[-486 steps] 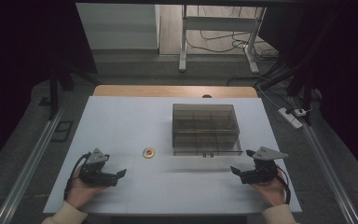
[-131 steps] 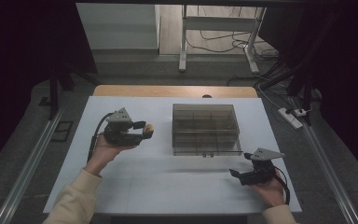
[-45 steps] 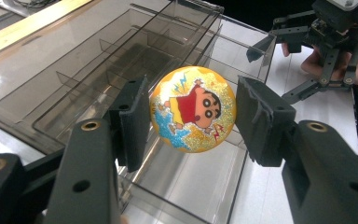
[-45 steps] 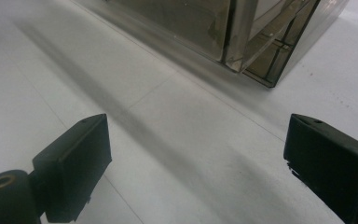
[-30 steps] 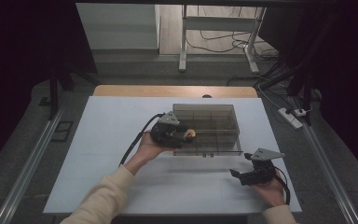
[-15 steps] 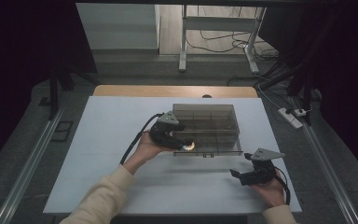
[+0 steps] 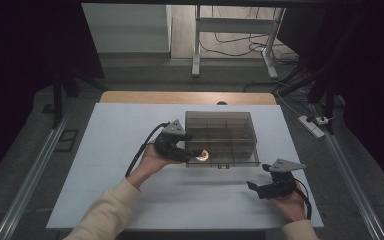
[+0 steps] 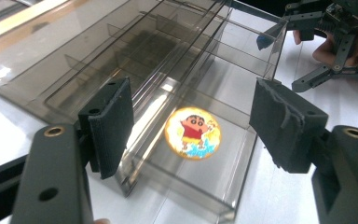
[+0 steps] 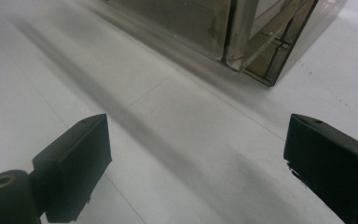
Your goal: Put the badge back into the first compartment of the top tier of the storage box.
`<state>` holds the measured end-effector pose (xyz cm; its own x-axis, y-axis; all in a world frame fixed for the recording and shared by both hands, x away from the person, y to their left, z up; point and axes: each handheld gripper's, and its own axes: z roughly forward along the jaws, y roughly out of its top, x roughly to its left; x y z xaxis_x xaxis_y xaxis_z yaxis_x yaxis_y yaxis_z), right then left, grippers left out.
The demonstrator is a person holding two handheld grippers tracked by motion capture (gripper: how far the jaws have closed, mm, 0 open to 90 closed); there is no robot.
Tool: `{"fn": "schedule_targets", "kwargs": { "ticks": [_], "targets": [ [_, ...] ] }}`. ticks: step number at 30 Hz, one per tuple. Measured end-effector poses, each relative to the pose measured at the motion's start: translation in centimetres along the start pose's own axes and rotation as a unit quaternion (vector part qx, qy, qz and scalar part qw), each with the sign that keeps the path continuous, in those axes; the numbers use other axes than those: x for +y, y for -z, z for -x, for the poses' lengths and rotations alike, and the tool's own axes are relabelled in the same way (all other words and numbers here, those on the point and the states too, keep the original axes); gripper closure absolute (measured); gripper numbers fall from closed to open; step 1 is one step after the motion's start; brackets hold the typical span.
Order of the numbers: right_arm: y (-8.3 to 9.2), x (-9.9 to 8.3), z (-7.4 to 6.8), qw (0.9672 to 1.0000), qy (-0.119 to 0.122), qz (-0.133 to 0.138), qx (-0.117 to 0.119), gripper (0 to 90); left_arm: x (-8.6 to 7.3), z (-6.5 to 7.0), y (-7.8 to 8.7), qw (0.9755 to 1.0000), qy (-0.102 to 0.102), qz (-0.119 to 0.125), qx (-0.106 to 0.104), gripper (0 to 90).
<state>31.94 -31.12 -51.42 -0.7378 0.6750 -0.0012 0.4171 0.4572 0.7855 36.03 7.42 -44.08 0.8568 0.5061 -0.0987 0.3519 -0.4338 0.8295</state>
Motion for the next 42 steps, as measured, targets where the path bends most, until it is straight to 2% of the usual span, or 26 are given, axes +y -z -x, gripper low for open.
{"fn": "schedule_targets", "kwargs": {
  "ticks": [5,10,14,21,25,29,35,42],
  "targets": [
    [0.1,0.0,-0.1,1.0000,0.001,0.002,-0.001,6.7,-0.6,0.1,0.8,1.0000,-0.003,-0.002,0.006,30.2],
    [0.1,0.0,0.0,1.0000,-0.001,0.004,-0.001,6.7,-1.4,0.3,1.7,0.9996,-0.018,-0.011,0.021,28.6],
    [0.1,0.0,-0.1,1.0000,-0.002,0.004,0.000,6.7,-2.3,0.3,2.7,0.9992,-0.018,-0.018,0.031,26.8],
    [0.2,0.0,-0.1,1.0000,-0.001,0.004,-0.001,6.7,-4.1,0.3,5.1,0.9985,0.011,-0.011,0.053,22.1],
    [0.3,-0.1,0.0,1.0000,-0.003,0.006,-0.006,6.7,-6.0,0.5,6.6,0.9961,0.015,-0.013,0.086,18.5],
    [0.3,-0.2,0.1,1.0000,-0.004,0.004,-0.003,6.7,-8.1,0.4,8.1,0.9941,0.031,-0.010,0.103,18.3],
    [0.3,-0.2,0.0,1.0000,-0.004,0.005,-0.003,6.7,-10.8,0.5,9.7,0.9917,0.053,-0.012,0.117,18.2],
    [0.2,-0.2,-0.1,1.0000,-0.003,0.005,-0.001,6.7,-13.5,1.0,10.6,0.9899,0.062,-0.022,0.125,18.1]
  ]
}}
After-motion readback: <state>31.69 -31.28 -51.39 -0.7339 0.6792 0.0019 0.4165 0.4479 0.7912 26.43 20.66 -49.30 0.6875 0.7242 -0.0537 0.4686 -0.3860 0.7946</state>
